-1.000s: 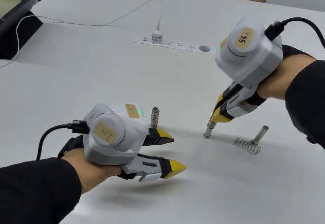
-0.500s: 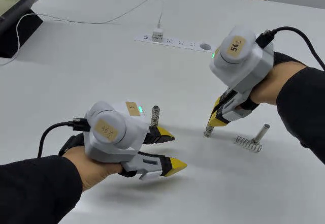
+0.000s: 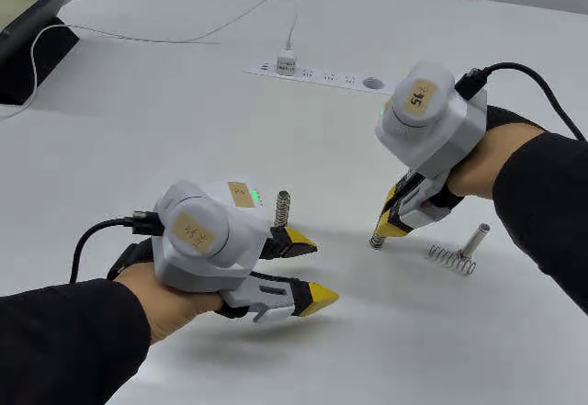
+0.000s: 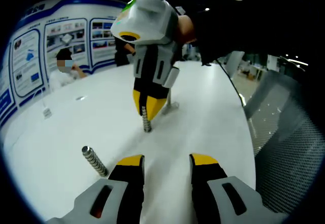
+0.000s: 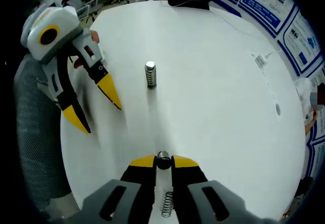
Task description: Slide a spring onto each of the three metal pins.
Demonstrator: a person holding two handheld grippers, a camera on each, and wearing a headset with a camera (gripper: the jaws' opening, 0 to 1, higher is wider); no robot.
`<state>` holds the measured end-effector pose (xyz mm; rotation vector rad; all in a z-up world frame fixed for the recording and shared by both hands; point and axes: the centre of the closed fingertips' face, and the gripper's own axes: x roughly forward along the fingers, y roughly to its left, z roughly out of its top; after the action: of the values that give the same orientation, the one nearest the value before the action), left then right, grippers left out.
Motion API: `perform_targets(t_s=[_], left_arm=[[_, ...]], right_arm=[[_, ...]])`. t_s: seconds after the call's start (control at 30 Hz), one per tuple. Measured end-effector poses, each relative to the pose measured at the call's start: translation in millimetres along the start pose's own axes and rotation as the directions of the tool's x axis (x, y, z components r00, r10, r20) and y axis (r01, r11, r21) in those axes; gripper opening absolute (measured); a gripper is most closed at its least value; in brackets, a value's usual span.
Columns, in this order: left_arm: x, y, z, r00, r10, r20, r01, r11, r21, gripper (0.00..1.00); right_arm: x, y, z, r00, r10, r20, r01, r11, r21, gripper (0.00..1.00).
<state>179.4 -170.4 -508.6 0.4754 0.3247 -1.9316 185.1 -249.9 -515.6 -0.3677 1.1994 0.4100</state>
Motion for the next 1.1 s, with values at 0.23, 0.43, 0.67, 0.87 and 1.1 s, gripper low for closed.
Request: perform_targets(t_s=[0.23, 0.43, 0.67, 0.87, 1.1], left_arm=[[-0.5, 0.7, 0.9, 1.0000, 0.001, 0.000, -0.001, 1.000, 0.001, 0.36], [0.1, 0.5, 1.5, 1.0000, -0.002, -0.002, 0.002, 1.000, 0.004, 0.36], [1.7, -1.3, 2.5, 1.0000, -0.007, -0.004, 0.007, 1.000, 0.009, 0.36], [1.6, -2.4, 4.0, 0.9999, -0.009, -0.005, 0.009, 1.000, 0.013, 0.36], [1.5, -3.2, 3.5, 0.9999, -0.010, -0.009, 0.011, 1.000, 0.016, 0.36]], right_arm=[[-2.9, -1.2, -0.5, 0.9999, -0.007, 0.015, 0.007, 1.000, 0.007, 0.17], [-9.5, -3.1, -6.0, 0.9995, -0.019, 0.026, 0.018, 1.000, 0.022, 0.17], [-19.4, -3.1, -13.3, 0.9986, -0.038, 0.037, 0.036, 0.999, 0.035, 0.18], [-23.1, -2.3, -21.8, 0.9981, -0.048, 0.038, 0.046, 0.998, 0.049, 0.18], [-22.7, 3.2, -36.1, 0.9978, -0.051, 0.042, 0.048, 0.995, 0.082, 0.18]])
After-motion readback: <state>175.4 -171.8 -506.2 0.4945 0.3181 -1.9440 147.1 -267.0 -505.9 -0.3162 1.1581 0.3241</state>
